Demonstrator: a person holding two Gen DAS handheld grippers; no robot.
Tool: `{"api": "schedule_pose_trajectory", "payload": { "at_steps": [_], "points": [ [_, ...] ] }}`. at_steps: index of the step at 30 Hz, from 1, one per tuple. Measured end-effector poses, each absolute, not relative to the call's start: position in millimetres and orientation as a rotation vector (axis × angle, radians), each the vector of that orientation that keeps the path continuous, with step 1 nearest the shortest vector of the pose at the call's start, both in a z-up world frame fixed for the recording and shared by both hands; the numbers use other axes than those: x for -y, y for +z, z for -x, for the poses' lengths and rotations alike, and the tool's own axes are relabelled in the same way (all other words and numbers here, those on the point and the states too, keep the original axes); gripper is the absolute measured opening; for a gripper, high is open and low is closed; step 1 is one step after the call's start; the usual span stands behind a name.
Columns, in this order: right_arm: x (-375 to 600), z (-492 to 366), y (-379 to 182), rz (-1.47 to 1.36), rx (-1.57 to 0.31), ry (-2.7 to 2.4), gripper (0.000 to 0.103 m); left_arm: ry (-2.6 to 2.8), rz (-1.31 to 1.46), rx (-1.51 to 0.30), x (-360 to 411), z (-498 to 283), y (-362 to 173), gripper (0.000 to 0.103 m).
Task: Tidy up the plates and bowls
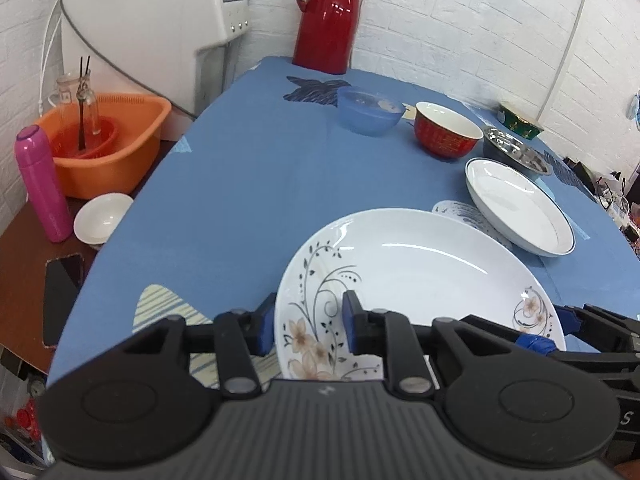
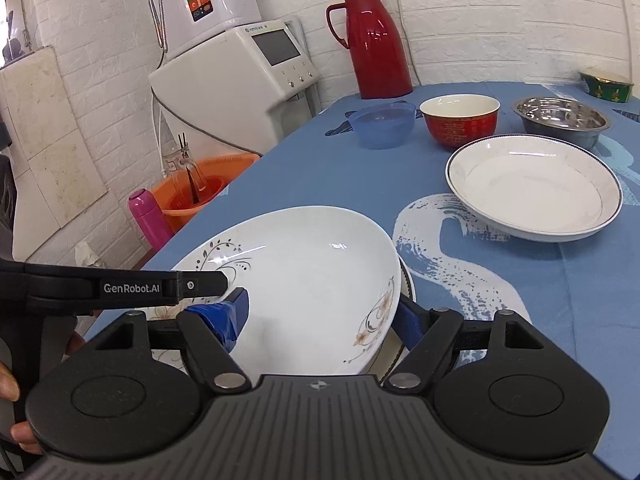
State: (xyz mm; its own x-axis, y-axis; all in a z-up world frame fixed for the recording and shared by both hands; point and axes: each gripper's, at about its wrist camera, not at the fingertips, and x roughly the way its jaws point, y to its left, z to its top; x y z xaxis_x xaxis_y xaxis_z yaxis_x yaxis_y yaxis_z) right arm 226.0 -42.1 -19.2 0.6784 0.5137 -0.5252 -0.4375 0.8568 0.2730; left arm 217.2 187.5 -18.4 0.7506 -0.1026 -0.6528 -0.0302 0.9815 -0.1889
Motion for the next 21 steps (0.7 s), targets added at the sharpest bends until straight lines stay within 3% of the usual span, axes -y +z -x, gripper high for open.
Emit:
{"api": "schedule_pose_trajectory", "payload": {
  "at_steps": [1,3,4,12,21],
  "points": [
    [43,-226,-20,-0.133,-0.624,0.536,0.063,-0.041,0.19,-0.717,-187,-217,-19,0.022],
    [44,-225,-21,-0.146,-0.615,0.535,0.063,-0.064,0.209,-0.716,-189,-217,-21,0.039],
    [44,-225,-21,-0.143,-0.611,0.533,0.062,-0.066,0.221,-0.707,-190,-216,-21,0.058],
    [44,-222,-22,-0.185,-0.599,0.491,0.064,-0.056,0.195,-0.649,-189,-210,-11,0.065],
    [44,-218,-12,-0.127,-0.602,0.457,0.065,-0.04,0.204,-0.656,-189,-213,-13,0.066]
  ]
}}
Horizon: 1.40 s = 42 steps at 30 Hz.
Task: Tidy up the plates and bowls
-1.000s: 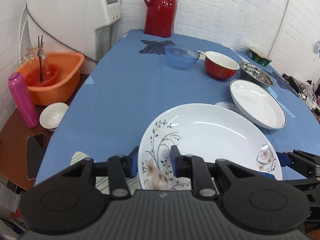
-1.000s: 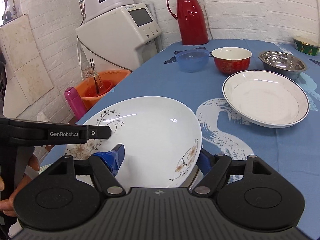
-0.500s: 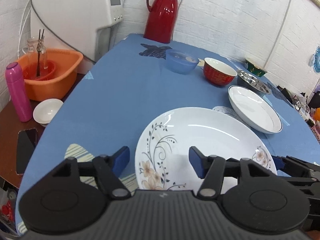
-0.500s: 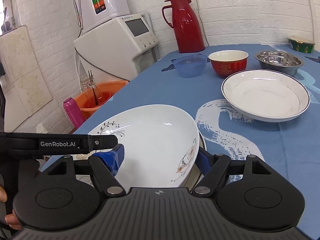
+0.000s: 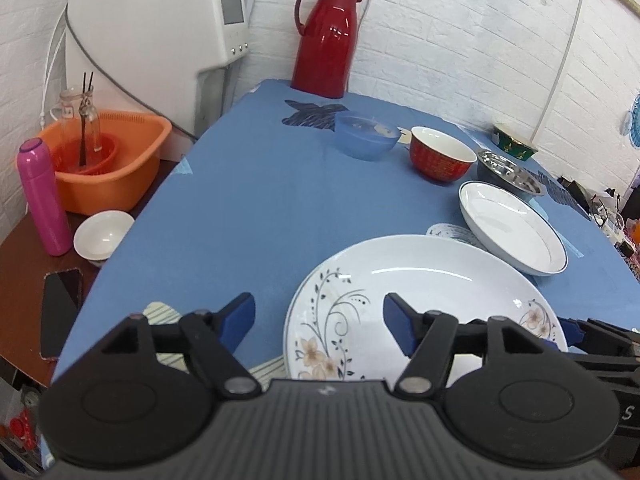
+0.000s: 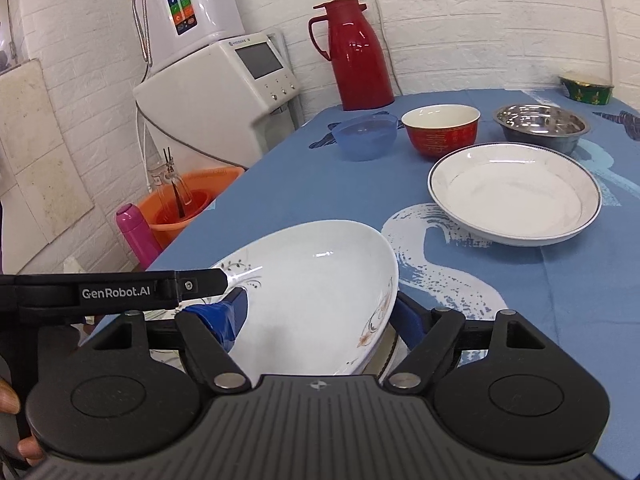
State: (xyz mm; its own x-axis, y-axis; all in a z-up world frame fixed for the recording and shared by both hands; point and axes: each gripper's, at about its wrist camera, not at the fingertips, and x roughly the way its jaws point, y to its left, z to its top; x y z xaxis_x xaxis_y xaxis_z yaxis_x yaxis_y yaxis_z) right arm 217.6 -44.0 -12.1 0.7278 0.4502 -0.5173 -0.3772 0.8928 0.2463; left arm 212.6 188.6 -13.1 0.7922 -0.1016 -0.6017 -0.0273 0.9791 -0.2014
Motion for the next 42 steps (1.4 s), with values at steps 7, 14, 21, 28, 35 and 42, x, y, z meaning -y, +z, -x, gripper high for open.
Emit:
{"api": "schedule_pose_trajectory", "payload": {
  "at_steps": [7,14,21,28,35,42],
  "points": [
    [59,-225,-15,-0.2,-0.638,0.48,0.064,-0.037,0.203,-0.648,-187,-211,-8,0.067],
    [88,-219,-10,-0.309,-0.607,0.443,0.064,-0.04,0.205,-0.643,-185,-204,-2,0.068],
    [128,-207,-20,-0.415,-0.642,0.367,0.064,-0.087,0.187,-0.634,-168,-192,5,0.079],
    [160,-205,-14,-0.454,-0.616,0.245,0.064,-0.147,0.165,-0.639,-138,-210,18,0.079],
    [185,-225,-3,-0.415,-0.661,0.173,0.064,-0.24,0.154,-0.72,-105,-261,30,0.079],
    [211,-276,10,-0.34,-0.631,0.166,0.065,-0.281,0.174,-0.798,-89,-328,42,0.079]
  ]
}}
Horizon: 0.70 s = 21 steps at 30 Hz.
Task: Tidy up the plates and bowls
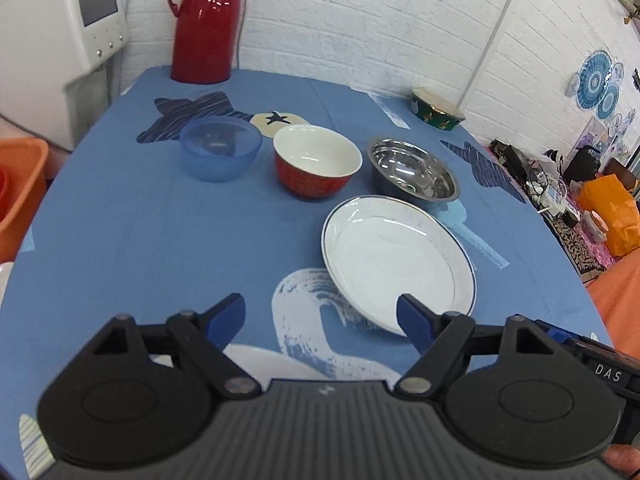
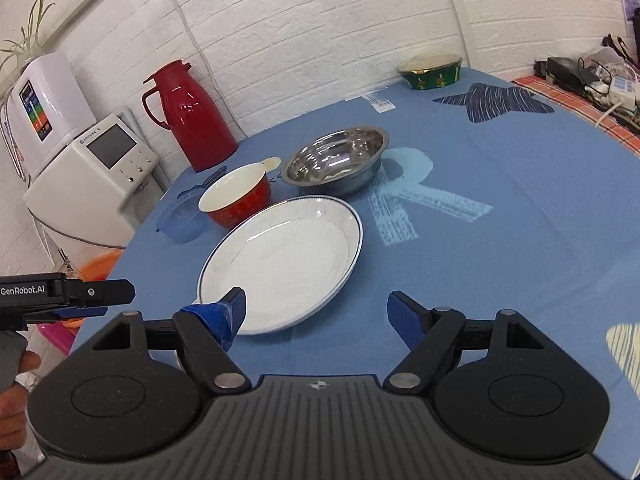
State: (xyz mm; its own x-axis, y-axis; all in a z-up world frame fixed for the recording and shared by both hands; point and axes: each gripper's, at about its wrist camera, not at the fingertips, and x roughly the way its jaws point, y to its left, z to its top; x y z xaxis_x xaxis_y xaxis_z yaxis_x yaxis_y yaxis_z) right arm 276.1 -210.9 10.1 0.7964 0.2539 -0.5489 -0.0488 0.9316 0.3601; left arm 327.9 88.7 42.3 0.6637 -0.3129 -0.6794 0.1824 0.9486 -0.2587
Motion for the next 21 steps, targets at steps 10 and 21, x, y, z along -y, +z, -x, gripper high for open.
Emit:
{"api": "schedule_pose_trajectory", "payload": {
  "at_steps": [10,21],
  "points": [
    [204,-373,-15,-0.162,-0.724,0.163,0.065,-0.291,0.089,-0.937,-37,-411,10,0.079],
    [181,-386,-30,-0.029,-0.74,0.185,0.067,-0.277,0.066,-0.989,-22,-435,-19,0.079]
  ]
}}
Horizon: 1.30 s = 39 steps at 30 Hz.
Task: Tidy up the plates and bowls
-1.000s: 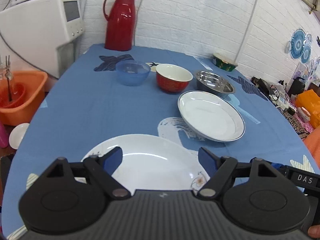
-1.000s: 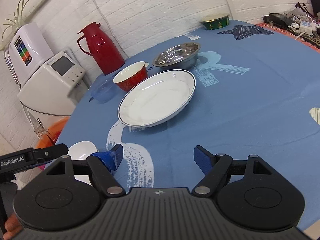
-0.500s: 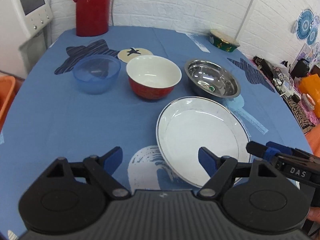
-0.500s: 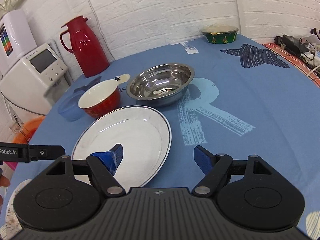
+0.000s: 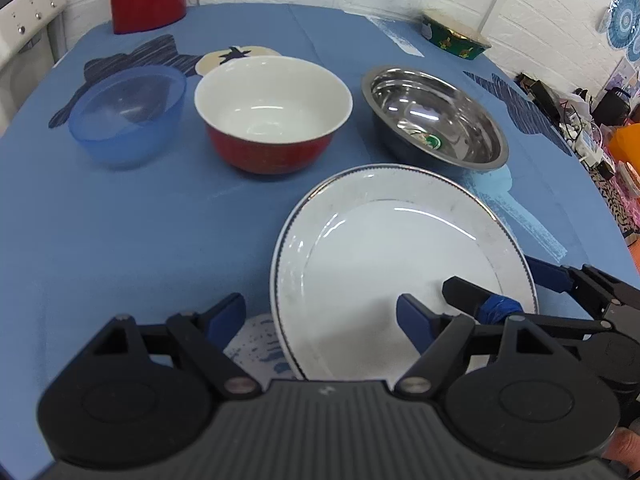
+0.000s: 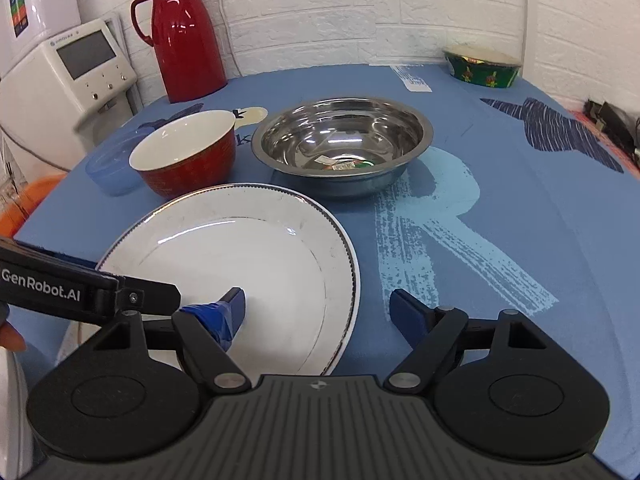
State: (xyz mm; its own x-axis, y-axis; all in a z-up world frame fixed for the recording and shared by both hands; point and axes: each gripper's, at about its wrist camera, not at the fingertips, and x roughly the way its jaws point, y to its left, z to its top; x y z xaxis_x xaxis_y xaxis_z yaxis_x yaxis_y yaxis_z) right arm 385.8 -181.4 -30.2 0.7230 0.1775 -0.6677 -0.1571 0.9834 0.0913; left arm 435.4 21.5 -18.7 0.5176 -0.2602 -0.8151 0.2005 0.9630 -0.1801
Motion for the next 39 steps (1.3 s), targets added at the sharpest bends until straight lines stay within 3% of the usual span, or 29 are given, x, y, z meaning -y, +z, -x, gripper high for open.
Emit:
{"api": "schedule_pose_trajectory", "payload": {
  "at_steps": [22,27,29,30,32,37,39],
  "points": [
    [186,-378,-38,-0.009,-0.654,0.194,0.069,-0.228,-0.017,-0.964,-15,-435,-23,0.08],
    [185,-375,-40,-0.003,-0.62,0.221,0.059,-0.219,-0.01,-0.945,-14,-433,-24,0.08],
    [183,-372,-39,-0.004,-0.608,0.232,0.048,-0.217,-0.02,-0.934,-12,-431,-24,0.079],
    [181,-372,-39,-0.007,-0.608,0.239,0.045,-0.219,-0.027,-0.928,-11,-430,-23,0.077],
    [177,-371,-38,-0.009,-0.618,0.238,0.041,-0.248,-0.036,-0.91,-6,-426,-20,0.057],
    [180,-363,-32,-0.109,-0.667,0.236,0.041,-0.233,0.02,-0.928,-12,-425,-18,0.044],
    [178,-357,-28,-0.116,-0.679,0.238,0.041,-0.23,0.006,-0.917,-12,-420,-14,0.044]
  ]
}}
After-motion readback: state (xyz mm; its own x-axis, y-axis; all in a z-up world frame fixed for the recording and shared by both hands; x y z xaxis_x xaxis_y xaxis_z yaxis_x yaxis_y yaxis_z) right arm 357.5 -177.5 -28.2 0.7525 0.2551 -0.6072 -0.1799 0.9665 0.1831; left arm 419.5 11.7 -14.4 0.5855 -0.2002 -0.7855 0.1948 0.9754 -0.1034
